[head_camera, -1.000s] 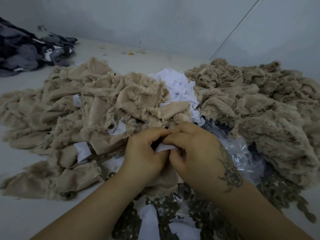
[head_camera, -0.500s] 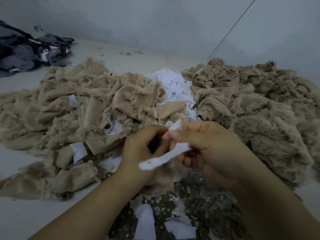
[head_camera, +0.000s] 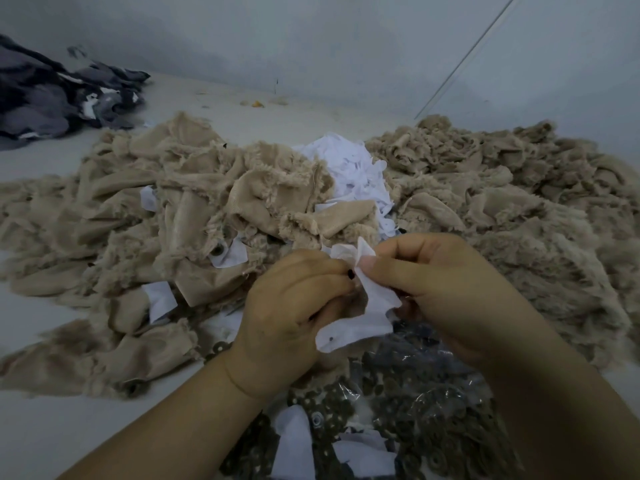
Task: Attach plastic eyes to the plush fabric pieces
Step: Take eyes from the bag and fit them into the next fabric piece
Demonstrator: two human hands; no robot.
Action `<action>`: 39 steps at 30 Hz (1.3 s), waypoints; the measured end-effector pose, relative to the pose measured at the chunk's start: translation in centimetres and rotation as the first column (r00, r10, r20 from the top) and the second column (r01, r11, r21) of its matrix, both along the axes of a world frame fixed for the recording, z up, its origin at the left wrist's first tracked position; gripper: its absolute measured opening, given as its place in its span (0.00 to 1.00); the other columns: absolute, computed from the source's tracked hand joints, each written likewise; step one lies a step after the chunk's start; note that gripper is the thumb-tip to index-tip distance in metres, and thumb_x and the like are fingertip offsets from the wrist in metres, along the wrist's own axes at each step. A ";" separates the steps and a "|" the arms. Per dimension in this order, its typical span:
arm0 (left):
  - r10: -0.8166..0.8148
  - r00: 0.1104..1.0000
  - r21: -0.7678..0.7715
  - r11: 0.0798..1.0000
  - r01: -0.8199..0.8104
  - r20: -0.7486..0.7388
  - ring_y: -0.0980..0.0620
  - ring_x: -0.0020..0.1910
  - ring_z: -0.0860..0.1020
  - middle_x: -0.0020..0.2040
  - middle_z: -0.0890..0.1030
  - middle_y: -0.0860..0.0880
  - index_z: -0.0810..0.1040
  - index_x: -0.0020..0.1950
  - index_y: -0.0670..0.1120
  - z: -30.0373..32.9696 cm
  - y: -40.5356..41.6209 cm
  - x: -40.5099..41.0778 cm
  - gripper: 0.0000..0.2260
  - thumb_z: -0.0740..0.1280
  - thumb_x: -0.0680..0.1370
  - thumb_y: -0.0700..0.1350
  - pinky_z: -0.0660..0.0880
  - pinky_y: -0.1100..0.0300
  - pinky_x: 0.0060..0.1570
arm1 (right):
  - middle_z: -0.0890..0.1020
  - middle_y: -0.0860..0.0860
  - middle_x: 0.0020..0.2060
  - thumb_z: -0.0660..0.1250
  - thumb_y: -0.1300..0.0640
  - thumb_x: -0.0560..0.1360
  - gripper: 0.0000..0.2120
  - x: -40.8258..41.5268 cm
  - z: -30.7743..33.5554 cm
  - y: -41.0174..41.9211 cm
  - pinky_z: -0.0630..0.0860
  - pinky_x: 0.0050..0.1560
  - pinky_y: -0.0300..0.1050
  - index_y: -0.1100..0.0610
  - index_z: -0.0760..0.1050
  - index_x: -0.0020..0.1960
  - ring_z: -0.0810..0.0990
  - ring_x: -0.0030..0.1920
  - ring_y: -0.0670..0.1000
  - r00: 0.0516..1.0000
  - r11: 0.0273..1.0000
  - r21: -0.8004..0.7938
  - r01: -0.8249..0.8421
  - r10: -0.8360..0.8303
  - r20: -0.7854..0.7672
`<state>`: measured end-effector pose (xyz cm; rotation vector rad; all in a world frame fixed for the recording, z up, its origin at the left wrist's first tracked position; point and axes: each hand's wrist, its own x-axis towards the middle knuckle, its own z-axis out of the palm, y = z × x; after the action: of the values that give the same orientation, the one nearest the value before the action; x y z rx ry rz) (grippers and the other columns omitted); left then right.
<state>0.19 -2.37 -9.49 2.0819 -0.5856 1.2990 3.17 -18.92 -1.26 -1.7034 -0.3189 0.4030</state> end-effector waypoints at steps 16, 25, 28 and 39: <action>0.054 0.999 0.091 0.994 -0.054 0.005 0.48 0.47 0.80 0.45 0.84 0.39 0.83 0.46 0.33 0.4 -0.3 -0.5 0.06 0.69 0.75 0.35 0.76 0.62 0.55 | 0.78 0.53 0.25 0.77 0.49 0.56 0.19 0.2 0.3 -0.4 0.71 0.22 0.37 0.56 0.80 0.44 0.75 0.22 0.47 0.998 0.995 -0.077 -0.067 0.066 -0.016; 0.015 1.000 0.015 1.000 -0.015 -0.016 0.48 0.46 0.80 0.46 0.84 0.40 0.80 0.55 0.41 0.6 -0.5 -0.7 0.10 0.69 0.74 0.36 0.77 0.61 0.51 | 0.76 0.57 0.23 0.79 0.49 0.59 0.12 0.2 0.0 -0.2 0.68 0.21 0.40 0.51 0.79 0.36 0.71 0.19 0.51 0.998 0.998 -0.001 -0.060 0.060 0.029; 0.030 0.999 0.051 0.998 -0.032 0.029 0.49 0.48 0.81 0.48 0.84 0.40 0.81 0.55 0.36 1.0 -0.7 -0.8 0.11 0.64 0.82 0.42 0.78 0.60 0.52 | 0.76 0.56 0.23 0.79 0.55 0.65 0.06 0.2 0.1 -0.2 0.67 0.21 0.37 0.53 0.82 0.37 0.69 0.19 0.49 0.997 0.997 -0.011 -0.075 0.075 0.023; 0.054 0.998 0.023 0.998 -0.053 -0.021 0.48 0.50 0.83 0.49 0.84 0.40 0.84 0.49 0.33 0.7 -0.8 -1.1 0.07 0.72 0.73 0.34 0.78 0.59 0.56 | 0.85 0.59 0.34 0.71 0.62 0.75 0.09 0.4 0.0 -0.4 0.81 0.40 0.51 0.57 0.86 0.37 0.82 0.32 0.54 0.999 0.999 -0.022 -0.044 0.043 -0.033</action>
<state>-0.90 -3.12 -8.75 2.1408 -0.5406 1.3038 3.56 -19.29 -1.31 -1.7128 -0.3291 0.4673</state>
